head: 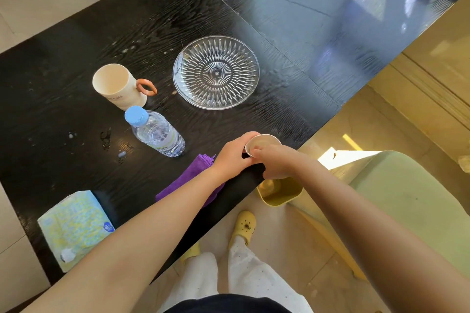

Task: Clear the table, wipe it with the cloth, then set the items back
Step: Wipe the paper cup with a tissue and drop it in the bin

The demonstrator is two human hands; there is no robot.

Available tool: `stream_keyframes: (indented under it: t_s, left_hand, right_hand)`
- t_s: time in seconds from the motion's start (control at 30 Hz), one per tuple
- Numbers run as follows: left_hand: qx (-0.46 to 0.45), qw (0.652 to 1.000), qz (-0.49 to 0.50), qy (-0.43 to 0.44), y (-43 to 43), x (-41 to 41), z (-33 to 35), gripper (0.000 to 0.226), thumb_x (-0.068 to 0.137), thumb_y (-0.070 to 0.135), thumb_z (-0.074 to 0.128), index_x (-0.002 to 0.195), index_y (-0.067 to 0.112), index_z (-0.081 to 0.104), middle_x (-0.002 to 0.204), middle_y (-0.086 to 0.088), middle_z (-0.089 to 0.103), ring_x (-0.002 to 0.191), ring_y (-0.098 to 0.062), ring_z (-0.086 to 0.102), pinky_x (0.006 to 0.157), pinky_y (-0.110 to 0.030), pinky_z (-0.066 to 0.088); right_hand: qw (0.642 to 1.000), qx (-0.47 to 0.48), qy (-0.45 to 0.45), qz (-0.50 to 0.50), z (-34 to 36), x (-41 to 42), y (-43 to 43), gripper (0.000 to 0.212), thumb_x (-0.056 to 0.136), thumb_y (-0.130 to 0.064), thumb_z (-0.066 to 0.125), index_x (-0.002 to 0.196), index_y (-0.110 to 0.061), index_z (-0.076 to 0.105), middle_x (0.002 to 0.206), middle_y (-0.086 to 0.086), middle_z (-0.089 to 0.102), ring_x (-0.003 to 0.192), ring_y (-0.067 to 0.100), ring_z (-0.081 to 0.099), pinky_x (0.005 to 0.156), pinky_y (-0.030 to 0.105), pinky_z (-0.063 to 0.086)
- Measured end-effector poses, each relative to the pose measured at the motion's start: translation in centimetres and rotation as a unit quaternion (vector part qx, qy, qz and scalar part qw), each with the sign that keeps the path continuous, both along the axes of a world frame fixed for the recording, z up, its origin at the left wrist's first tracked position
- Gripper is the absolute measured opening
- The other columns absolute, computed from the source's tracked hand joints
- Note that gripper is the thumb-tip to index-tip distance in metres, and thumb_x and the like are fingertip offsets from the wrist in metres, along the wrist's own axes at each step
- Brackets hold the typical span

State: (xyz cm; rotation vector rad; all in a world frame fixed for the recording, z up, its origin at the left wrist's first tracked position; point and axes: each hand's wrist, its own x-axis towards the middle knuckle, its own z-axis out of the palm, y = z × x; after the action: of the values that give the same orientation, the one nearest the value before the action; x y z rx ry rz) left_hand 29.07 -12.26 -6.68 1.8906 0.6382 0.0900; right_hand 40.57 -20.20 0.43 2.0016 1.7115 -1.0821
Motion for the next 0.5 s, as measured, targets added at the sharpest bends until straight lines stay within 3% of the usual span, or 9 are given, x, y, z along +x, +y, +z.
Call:
stream_keyframes:
  t_s: [0.27,0.4,0.5]
  left_hand:
    - [-0.015,1.0,-0.003,0.0,-0.2,-0.1,-0.1,0.051,0.079,0.024,0.072,0.125,0.028,0.05,0.113,0.018,0.057,0.102,-0.002,0.055,0.082,-0.008,0.042]
    - [0.016,1.0,0.001,0.009,0.1,-0.2,-0.2,0.04,0.082,0.022,0.068,0.12,0.027,0.054,0.113,0.007,0.065,0.099,-0.004,0.057,0.085,-0.015,0.043]
    - [0.018,0.999,0.01,0.024,0.1,-0.4,-0.3,0.037,0.083,0.019,0.066,0.119,0.025,0.056,0.11,0.003,0.067,0.099,-0.01,0.061,0.086,-0.023,0.05]
  right_hand:
    - [0.999,-0.036,-0.006,0.034,-1.0,0.3,0.8,0.05,0.087,-0.004,0.053,0.135,-0.01,0.046,0.133,0.011,0.052,0.121,0.029,0.049,0.1,0.038,0.046]
    - [0.994,0.088,0.027,-0.06,-1.9,0.1,-0.9,0.055,0.09,-0.003,0.051,0.141,-0.02,0.04,0.145,0.004,0.044,0.13,0.024,0.045,0.102,0.034,0.045]
    - [0.978,0.193,0.021,-0.071,-2.5,0.3,-2.6,0.046,0.092,-0.012,0.054,0.136,-0.022,0.045,0.144,0.002,0.046,0.131,0.02,0.044,0.102,0.03,0.045]
